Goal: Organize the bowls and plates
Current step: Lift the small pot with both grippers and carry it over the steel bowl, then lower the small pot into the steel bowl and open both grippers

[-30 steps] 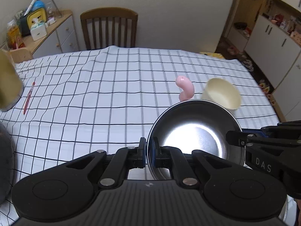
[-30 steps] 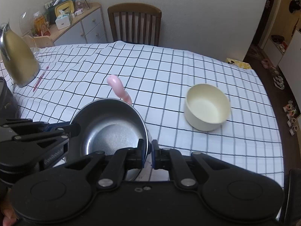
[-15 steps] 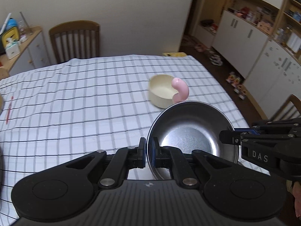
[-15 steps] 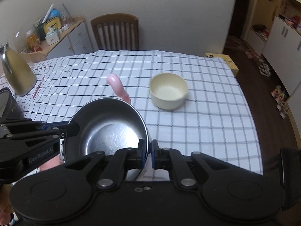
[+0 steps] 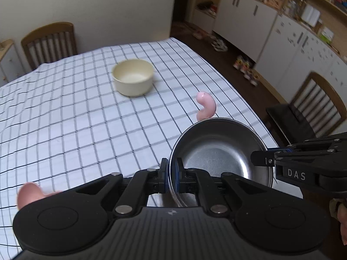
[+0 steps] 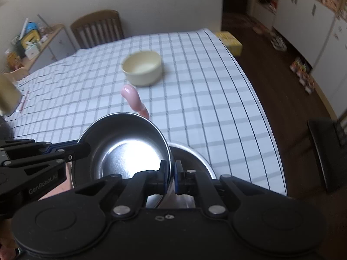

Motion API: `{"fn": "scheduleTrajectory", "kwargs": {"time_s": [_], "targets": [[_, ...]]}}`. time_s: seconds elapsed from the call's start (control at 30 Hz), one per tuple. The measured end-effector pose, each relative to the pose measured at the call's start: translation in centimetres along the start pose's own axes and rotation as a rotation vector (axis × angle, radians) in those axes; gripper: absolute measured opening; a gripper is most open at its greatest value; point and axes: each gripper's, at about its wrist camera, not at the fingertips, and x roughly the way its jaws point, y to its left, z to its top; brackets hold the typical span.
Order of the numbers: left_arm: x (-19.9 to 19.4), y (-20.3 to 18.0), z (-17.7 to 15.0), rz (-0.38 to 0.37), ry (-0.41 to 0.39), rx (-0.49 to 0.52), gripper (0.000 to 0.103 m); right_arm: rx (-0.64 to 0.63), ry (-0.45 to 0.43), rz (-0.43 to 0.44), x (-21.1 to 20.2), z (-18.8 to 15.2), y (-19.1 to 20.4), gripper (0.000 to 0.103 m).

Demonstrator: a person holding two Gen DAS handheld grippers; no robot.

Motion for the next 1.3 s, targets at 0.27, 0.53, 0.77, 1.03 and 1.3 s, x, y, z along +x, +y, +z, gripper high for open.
{"fn": "scheduleTrajectory", "kwargs": {"time_s": [0.27,0.53,0.77,1.03,1.3], "targets": [[3.0,-2.2,-1.9,0.006,0.07,0.053,0.005,0.056,0.049,-0.009,1.6,-3.0,-2.5,0.007],[4.9,-2.7,-2.8,0.029,0.11,0.071,0.005,0.056,0.081,-0.014,3.5,-4.1,-2.9,0.007],[5.9,-2.8,-3.1,0.042,0.129,0.077,0.005,0.053,0.099,-0.011,4.6,-4.1,-3.1,0.007],[6.2,-2.7,-2.9,0.046,0.131,0.081,0.005,0.045,0.11,-0.001,5.2,-3.7,-3.3,0.007],[6.3,-2.3,-2.8,0.032,0.139,0.073,0.005,0.04,0.121,0.012,5.2,-3.5,-3.3,0.009]]}}
